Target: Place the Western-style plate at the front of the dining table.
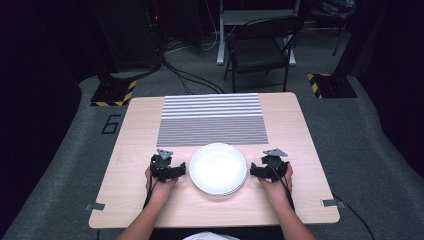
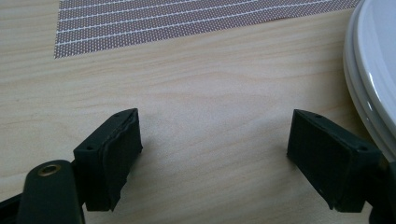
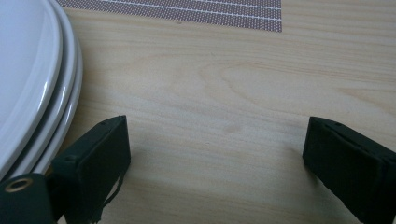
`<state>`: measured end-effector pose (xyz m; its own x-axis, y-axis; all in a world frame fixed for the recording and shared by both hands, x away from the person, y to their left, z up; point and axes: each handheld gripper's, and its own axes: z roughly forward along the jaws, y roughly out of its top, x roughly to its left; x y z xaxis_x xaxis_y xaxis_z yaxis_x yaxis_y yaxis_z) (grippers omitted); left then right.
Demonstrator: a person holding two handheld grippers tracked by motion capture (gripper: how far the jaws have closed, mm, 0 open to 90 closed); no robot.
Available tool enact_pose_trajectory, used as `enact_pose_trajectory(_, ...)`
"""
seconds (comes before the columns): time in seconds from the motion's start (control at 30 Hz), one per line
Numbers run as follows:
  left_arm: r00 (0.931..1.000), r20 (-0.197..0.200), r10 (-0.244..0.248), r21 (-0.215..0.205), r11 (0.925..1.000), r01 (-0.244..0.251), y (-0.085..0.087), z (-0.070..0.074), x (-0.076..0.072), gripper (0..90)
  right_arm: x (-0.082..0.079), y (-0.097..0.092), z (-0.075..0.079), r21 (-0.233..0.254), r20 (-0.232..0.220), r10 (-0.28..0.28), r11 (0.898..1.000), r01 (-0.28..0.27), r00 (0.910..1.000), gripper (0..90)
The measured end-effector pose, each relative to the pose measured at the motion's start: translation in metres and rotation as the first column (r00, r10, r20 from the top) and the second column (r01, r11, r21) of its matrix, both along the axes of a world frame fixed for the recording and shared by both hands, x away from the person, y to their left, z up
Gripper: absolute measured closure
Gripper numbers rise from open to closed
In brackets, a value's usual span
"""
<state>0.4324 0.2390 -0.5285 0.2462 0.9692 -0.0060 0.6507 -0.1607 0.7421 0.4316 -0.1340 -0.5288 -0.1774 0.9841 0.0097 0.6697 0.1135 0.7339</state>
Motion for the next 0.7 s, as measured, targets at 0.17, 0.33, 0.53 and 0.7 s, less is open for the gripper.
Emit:
enact_pose_trajectory(0.17,0.9999,0.007,0.010,0.000,1.0000,-0.010,-0.0003,0.0003,-0.0013,20.9,-0.0007,0.0004,0.0001,-0.004,0.003,-0.001,1.000,0.001,1.0000,7.5)
enact_pose_trajectory(0.33,0.9999,0.008,0.010,-0.004,0.9999,-0.010,-0.0002,0.0003,-0.0013,22.5,-0.0010,0.0006,0.0002,-0.002,0.003,-0.003,1.000,0.003,1.0000,7.9)
enact_pose_trajectory(0.53,0.9999,0.009,0.009,-0.003,1.0000,-0.009,-0.0001,0.0003,-0.0011,22.7,-0.0027,0.0004,0.0004,-0.004,0.009,-0.001,1.000,0.001,1.0000,10.7)
enact_pose_trajectory(0.7,0.9998,0.011,0.016,-0.004,0.9999,-0.016,0.0008,0.0008,-0.0010,26.0,-0.0037,0.0016,0.0013,-0.004,0.013,-0.002,1.000,0.002,0.9999,15.1)
